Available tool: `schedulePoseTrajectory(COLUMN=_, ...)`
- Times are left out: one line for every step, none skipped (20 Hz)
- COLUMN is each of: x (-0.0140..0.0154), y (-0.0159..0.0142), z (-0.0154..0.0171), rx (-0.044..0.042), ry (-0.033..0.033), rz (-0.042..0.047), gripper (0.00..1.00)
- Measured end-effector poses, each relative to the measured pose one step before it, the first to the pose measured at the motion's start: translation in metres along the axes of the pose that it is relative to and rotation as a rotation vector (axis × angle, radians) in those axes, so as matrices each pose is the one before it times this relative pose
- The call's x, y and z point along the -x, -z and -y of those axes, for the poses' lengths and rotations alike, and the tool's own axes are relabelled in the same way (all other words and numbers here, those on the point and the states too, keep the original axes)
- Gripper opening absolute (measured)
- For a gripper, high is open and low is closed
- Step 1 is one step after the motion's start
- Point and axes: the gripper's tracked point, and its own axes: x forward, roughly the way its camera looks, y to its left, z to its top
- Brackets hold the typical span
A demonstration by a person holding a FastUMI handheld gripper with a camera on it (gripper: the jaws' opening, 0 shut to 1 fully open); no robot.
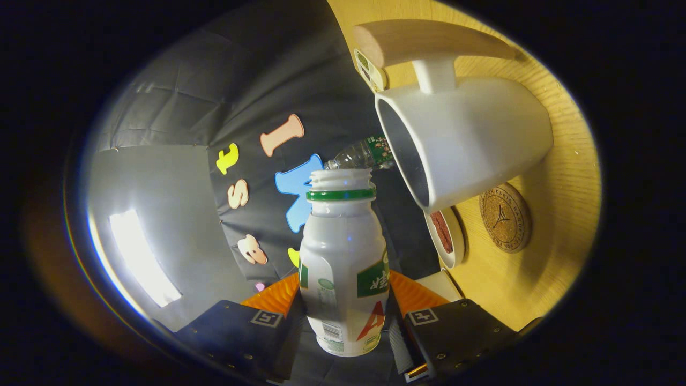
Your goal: Take the bottle from table, then pour the juice into the cup, finally place the bottle on the coaster
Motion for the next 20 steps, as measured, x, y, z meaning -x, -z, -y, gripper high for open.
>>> schedulePoseTrajectory(x=0.0002, y=0.00043, z=0.00081, rx=-0.00225, ry=0.00219, rz=-0.0003, gripper=0.7)
schedulePoseTrajectory(x=-0.00039, y=0.00056, z=0.00014, rx=-0.00345, ry=0.0021, rz=-0.00154, gripper=0.7)
schedulePoseTrajectory(x=-0.00005, y=-0.00145, z=0.00038, rx=-0.00271, ry=-0.00092, rz=0.0013, gripper=0.7)
schedulePoseTrajectory(x=-0.00107, y=0.0008, z=0.00013, rx=0.00171, ry=0.00139, rz=0.00009, gripper=0.7)
schedulePoseTrajectory(x=0.00098, y=-0.00068, z=0.00022, rx=0.00846, ry=0.00194, rz=-0.00007, gripper=0.7)
schedulePoseTrajectory(x=-0.00025, y=-0.00008, z=0.00035, rx=0.01288, ry=0.00235, rz=0.00067, gripper=0.7)
schedulePoseTrajectory(x=0.00109, y=-0.00094, z=0.00083, rx=0.01288, ry=0.00319, rz=-0.00056, gripper=0.7)
schedulePoseTrajectory(x=0.00085, y=-0.00177, z=-0.00084, rx=0.01005, ry=0.0007, rz=0.00147, gripper=0.7)
schedulePoseTrajectory(x=0.00028, y=-0.00087, z=-0.00091, rx=0.01359, ry=-0.00089, rz=0.00306, gripper=0.7)
schedulePoseTrajectory(x=0.0005, y=-0.00065, z=-0.00034, rx=0.01858, ry=0.00127, rz=0.00313, gripper=0.7)
schedulePoseTrajectory(x=0.00015, y=-0.00051, z=0.00015, rx=0.02313, ry=0.00519, rz=-0.00135, gripper=0.7)
schedulePoseTrajectory(x=-0.0012, y=0.00057, z=-0.0006, rx=0.02467, ry=0.00559, rz=-0.00081, gripper=0.7)
schedulePoseTrajectory(x=-0.00038, y=-0.00073, z=0.00056, rx=0.0231, ry=0.00657, rz=-0.00341, gripper=0.7)
schedulePoseTrajectory(x=-0.00191, y=0.00128, z=-0.00126, rx=0.02259, ry=0.00633, rz=-0.00219, gripper=0.7)
schedulePoseTrajectory(x=-0.0003, y=-0.00005, z=0.00056, rx=0.02648, ry=0.00891, rz=-0.00218, gripper=0.7)
schedulePoseTrajectory(x=-0.00077, y=0.0004, z=0.00118, rx=0.03347, ry=0.01259, rz=-0.00225, gripper=0.7)
schedulePoseTrajectory(x=-0.00009, y=0.00028, z=0.00258, rx=0.03996, ry=0.0163, rz=-0.00404, gripper=0.7)
schedulePoseTrajectory(x=-0.00162, y=0.00094, z=0.00343, rx=0.04289, ry=0.01616, rz=-0.00399, gripper=0.7)
schedulePoseTrajectory(x=-0.0011, y=0.00033, z=0.00166, rx=0.04292, ry=0.01403, rz=-0.0033, gripper=0.7)
schedulePoseTrajectory(x=-0.00515, y=0.00309, z=-0.00242, rx=0.04305, ry=0.01186, rz=-0.00346, gripper=0.7)
